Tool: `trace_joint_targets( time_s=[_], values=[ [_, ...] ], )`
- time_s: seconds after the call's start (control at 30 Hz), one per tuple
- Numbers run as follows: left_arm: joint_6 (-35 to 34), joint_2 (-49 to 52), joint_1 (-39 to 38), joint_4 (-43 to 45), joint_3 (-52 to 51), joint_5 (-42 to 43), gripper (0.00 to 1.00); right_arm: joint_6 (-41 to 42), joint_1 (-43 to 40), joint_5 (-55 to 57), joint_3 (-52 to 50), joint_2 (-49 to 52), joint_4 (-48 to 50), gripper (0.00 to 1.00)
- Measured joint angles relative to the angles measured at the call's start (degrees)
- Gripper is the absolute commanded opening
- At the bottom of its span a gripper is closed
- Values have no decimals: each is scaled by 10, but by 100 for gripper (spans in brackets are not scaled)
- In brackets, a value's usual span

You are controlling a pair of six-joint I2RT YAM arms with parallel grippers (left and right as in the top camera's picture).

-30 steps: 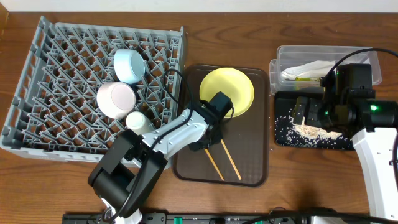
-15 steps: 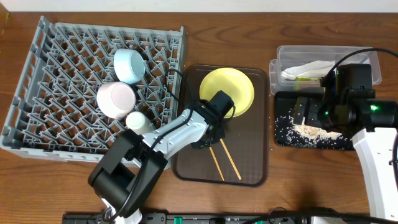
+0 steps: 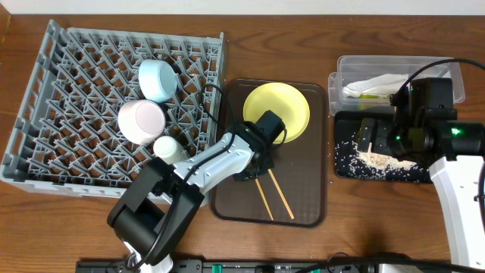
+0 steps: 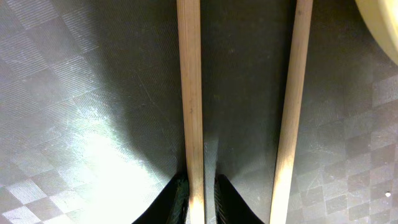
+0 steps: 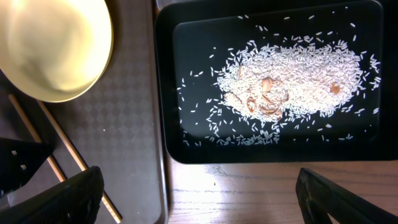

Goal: Sort waste into correct bins and load items into the dishwasher
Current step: 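Lift the chopstick with the left gripper and carry it to the rack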

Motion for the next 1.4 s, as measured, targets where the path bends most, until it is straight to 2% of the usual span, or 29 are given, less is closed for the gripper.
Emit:
trace_joint_targets(
  time_s=[0.13, 0.17, 0.3, 0.83, 1.0, 1.17, 1.27, 1.4],
  values=[
    [0, 0, 0, 0, 0, 0, 19, 0, 0, 0, 0, 0, 0, 96],
    [0, 0, 0, 0, 0, 0, 15, 0, 0, 0, 0, 0, 0, 96],
    [1, 0, 0, 0, 0, 0, 9, 0, 0, 0, 0, 0, 0, 96],
    [11, -3, 0, 1, 0, 0, 8, 0, 0, 0, 0, 0, 0, 96],
    [62, -34, 2, -5, 0, 0, 8, 0, 0, 0, 0, 0, 0, 97],
    [119, -119, 28, -32, 0, 0, 8, 0, 0, 0, 0, 0, -1, 96],
    [167, -169, 59, -46, 0, 0, 8, 0, 0, 0, 0, 0, -1, 96],
    [271, -231, 110, -49, 2, 0, 8, 0, 0, 0, 0, 0, -1, 96]
  ],
)
